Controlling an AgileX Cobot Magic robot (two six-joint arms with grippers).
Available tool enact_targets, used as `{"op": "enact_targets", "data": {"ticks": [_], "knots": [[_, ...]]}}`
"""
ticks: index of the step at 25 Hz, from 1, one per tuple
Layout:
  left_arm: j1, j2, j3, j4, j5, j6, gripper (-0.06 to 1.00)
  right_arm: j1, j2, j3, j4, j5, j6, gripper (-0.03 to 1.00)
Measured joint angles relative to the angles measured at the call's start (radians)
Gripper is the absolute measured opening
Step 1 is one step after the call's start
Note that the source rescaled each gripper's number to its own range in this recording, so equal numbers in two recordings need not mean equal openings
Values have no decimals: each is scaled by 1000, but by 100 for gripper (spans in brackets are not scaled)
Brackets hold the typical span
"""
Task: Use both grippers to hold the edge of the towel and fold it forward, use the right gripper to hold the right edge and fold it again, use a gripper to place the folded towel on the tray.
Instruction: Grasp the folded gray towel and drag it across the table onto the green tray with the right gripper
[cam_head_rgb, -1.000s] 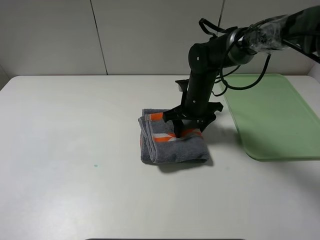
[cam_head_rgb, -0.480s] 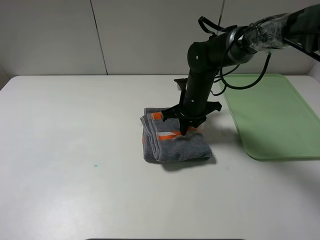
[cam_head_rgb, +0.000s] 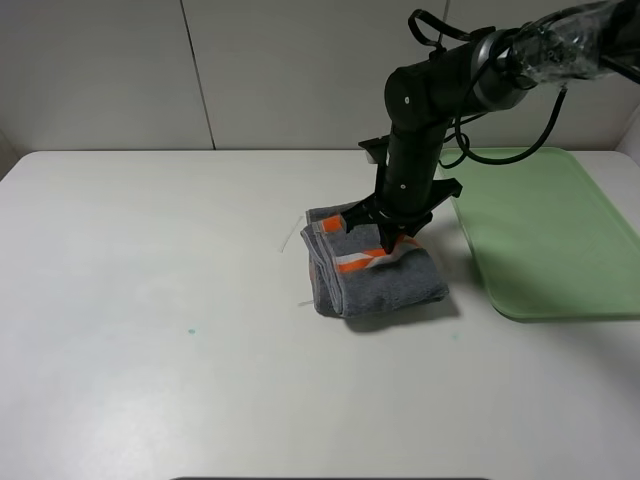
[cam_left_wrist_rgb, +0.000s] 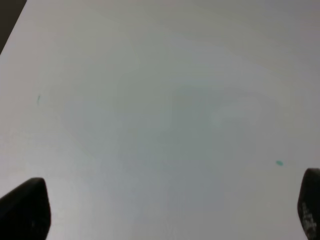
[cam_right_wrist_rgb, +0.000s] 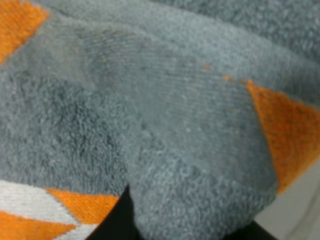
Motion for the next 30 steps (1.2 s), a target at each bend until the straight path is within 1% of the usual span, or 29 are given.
{"op": "enact_targets", "data": {"ticks": [5, 10, 14, 17, 22, 30], "knots": [[0, 0, 0, 0, 0, 0, 100, -1, -11, 0, -15, 22, -39, 25], [0, 0, 0, 0, 0, 0, 100, -15, -11, 0, -36, 51, -53, 25], [0, 0, 0, 0, 0, 0, 100, -65, -11, 0, -53, 64, -56, 25], [0, 0, 0, 0, 0, 0, 100, -132, -11, 0, -65, 70, -57, 25], [0, 0, 0, 0, 0, 0, 100, -193, -11, 0, -89, 78, -57, 25], [0, 0, 0, 0, 0, 0, 100, -290, -24, -6, -91, 97, -57, 25]]}}
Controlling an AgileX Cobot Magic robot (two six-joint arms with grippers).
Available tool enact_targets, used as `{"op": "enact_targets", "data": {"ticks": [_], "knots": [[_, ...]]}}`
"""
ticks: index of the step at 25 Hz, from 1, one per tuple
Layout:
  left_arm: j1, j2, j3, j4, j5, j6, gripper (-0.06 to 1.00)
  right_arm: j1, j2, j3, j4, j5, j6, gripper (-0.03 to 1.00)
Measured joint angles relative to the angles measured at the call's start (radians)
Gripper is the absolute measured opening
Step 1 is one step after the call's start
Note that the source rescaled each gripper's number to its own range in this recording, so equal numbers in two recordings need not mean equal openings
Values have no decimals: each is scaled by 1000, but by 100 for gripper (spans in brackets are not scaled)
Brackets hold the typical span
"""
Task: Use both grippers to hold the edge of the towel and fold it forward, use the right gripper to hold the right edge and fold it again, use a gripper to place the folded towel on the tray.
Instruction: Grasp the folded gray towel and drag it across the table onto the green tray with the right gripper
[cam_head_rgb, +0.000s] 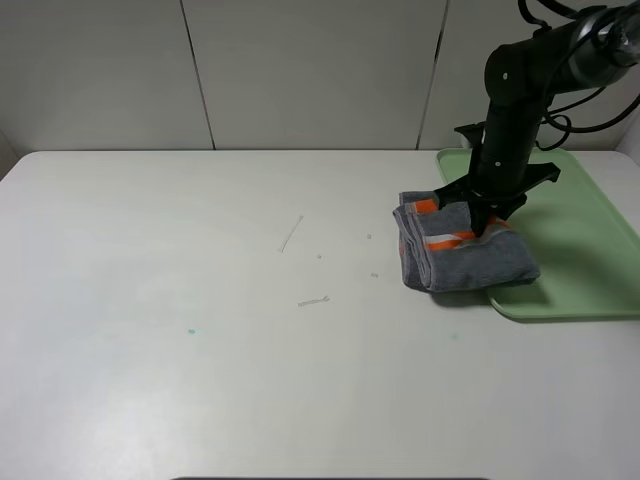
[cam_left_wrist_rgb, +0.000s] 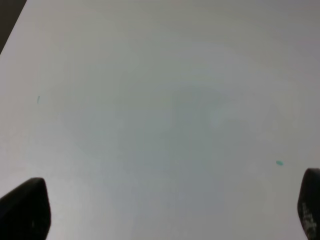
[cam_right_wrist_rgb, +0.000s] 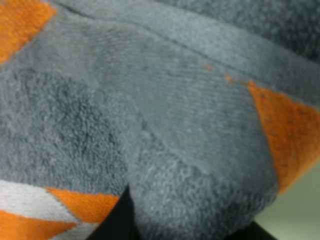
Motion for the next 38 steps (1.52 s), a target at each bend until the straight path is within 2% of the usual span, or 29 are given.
{"op": "enact_targets", "data": {"ticks": [9, 20, 28, 38], "knots": [[0, 0, 0, 0, 0, 0, 100, -107, 0, -113, 0, 13, -3, 25], [0, 0, 0, 0, 0, 0, 100, -236, 0, -125, -12, -61, -4, 25], [0, 0, 0, 0, 0, 0, 100, -257, 0, -125, -40, -148, -4, 25], [0, 0, 0, 0, -1, 0, 100, -257, 0, -125, -45, -162, -4, 25]]}}
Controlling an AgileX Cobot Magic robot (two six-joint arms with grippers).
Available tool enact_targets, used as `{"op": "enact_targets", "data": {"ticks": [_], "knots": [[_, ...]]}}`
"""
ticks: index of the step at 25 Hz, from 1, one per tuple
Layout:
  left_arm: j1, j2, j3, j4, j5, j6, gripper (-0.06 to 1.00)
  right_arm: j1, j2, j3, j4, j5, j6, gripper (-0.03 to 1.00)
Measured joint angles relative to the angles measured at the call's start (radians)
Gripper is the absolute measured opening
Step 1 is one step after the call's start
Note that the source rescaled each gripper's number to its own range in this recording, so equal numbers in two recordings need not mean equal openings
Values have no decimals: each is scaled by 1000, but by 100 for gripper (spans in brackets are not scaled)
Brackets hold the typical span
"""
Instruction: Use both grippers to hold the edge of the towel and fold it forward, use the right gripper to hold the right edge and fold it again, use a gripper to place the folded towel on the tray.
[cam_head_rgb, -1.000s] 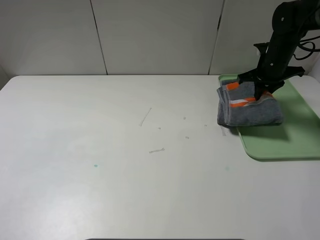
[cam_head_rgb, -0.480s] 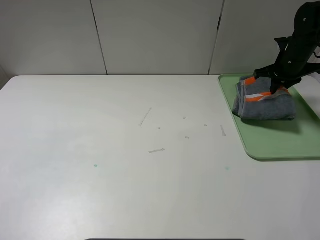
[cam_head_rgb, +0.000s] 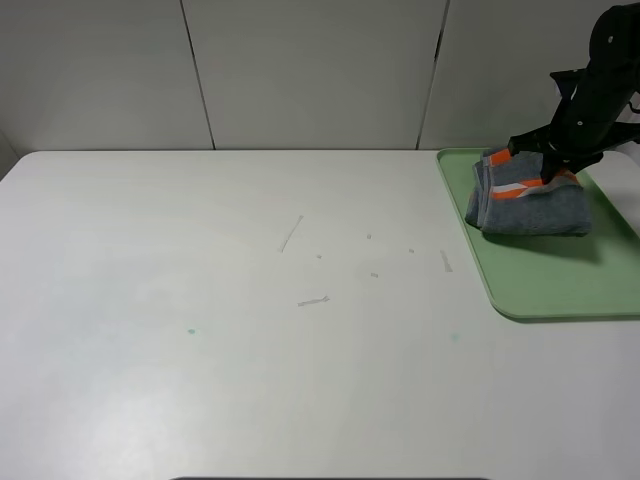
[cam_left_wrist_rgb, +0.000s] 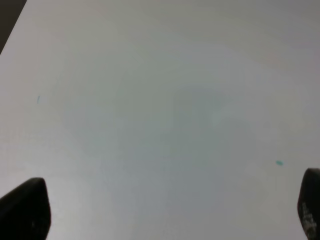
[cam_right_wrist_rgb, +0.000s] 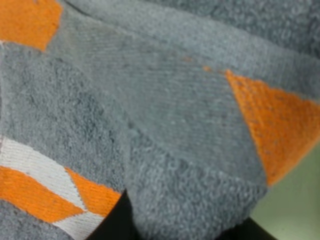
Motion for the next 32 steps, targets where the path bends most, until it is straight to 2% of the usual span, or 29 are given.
{"op": "enact_targets", "data": {"ticks": [2, 3, 4, 6, 7, 9, 14, 22, 27, 32], "knots": [[0, 0, 0, 0, 0, 0, 100, 0, 0, 0, 0, -6, 0, 25], [0, 0, 0, 0, 0, 0, 100, 0, 0, 0, 0, -9, 0, 31], [0, 0, 0, 0, 0, 0, 100, 0, 0, 0, -1, -11, 0, 43], [0, 0, 0, 0, 0, 0, 100, 0, 0, 0, -3, -17, 1, 76], [0, 0, 0, 0, 0, 0, 100, 0, 0, 0, -3, -18, 3, 86], [0, 0, 0, 0, 0, 0, 100, 0, 0, 0, -3, -18, 16, 95], [0, 0, 0, 0, 0, 0, 100, 0, 0, 0, -3, -19, 20, 100], [0, 0, 0, 0, 0, 0, 100, 0, -22, 0, -3, 26, 23, 100], [0, 0, 0, 0, 0, 0, 100, 12, -87, 0, 7, 119, 23, 100], [0, 0, 0, 0, 0, 0, 100, 14, -148, 0, 98, 246, 23, 100]]}}
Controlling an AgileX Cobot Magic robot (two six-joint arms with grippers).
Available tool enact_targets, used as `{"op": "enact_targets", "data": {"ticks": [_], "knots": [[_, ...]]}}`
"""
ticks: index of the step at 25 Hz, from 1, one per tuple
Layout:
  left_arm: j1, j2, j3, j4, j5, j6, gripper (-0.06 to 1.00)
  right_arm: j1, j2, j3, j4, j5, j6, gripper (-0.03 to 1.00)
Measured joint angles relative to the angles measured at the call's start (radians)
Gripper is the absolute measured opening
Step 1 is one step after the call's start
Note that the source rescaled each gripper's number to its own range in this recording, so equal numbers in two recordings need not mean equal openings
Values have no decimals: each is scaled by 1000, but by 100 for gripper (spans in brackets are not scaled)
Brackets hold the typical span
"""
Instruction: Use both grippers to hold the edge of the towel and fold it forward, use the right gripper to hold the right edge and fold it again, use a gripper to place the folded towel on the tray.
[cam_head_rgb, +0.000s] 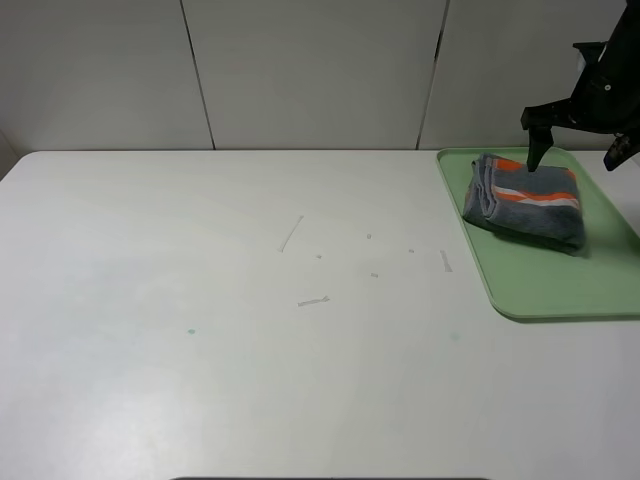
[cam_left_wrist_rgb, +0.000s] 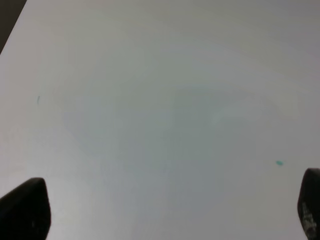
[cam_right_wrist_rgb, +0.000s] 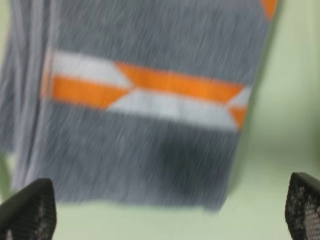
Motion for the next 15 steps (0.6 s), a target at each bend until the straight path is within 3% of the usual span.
{"op": "enact_targets", "data": {"ticks": [6, 15], "knots": [[0, 0, 0, 0, 0, 0, 100, 0, -51, 0, 64, 146, -8, 100], [0, 0, 0, 0, 0, 0, 100, 0, -238, 133, 101, 151, -15, 100]]}}
